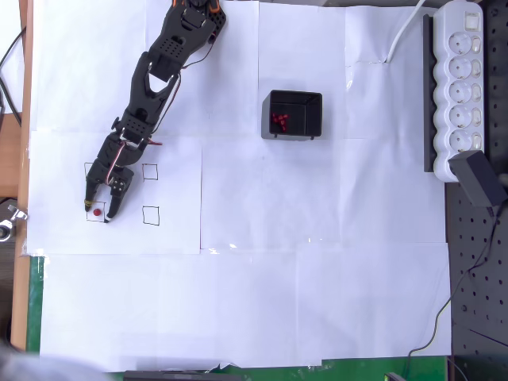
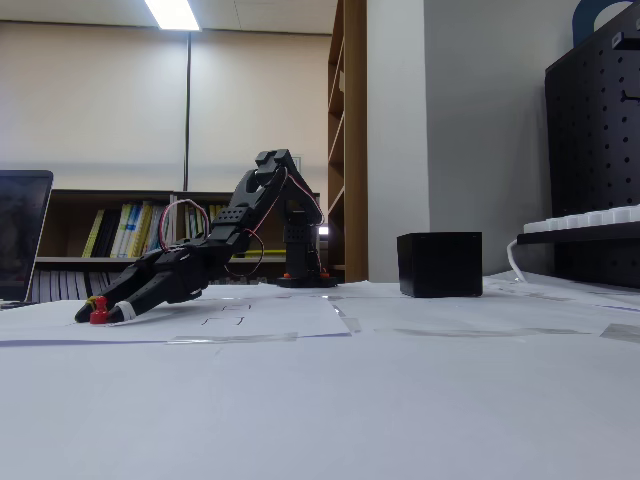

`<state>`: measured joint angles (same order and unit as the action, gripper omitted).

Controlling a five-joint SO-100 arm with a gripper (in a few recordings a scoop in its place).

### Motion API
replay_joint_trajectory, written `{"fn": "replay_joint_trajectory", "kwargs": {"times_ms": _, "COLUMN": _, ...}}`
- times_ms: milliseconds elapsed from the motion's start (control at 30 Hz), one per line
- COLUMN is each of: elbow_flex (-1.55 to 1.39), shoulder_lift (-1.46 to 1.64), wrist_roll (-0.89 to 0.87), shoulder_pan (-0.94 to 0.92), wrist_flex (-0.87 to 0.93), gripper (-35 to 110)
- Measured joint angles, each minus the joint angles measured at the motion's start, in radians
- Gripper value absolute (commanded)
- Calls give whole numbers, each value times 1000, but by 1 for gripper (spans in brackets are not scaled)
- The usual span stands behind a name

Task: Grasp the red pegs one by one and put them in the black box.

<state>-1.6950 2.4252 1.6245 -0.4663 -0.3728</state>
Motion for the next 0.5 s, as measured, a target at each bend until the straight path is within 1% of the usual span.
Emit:
{"fn": "replay_joint_trajectory", "kwargs": {"times_ms": 233, "elbow_flex": 6, "shoulder_lift": -15, "wrist_roll": 0, "shoulder_pan": 0, "wrist_flex": 18, "gripper": 13}}
{"fn": "replay_joint_trajectory", "kwargs": {"times_ms": 500, "elbow_flex": 11, "shoulder_lift": -23, "wrist_roll": 0, "shoulder_pan": 11, "wrist_flex": 34, "gripper": 13}}
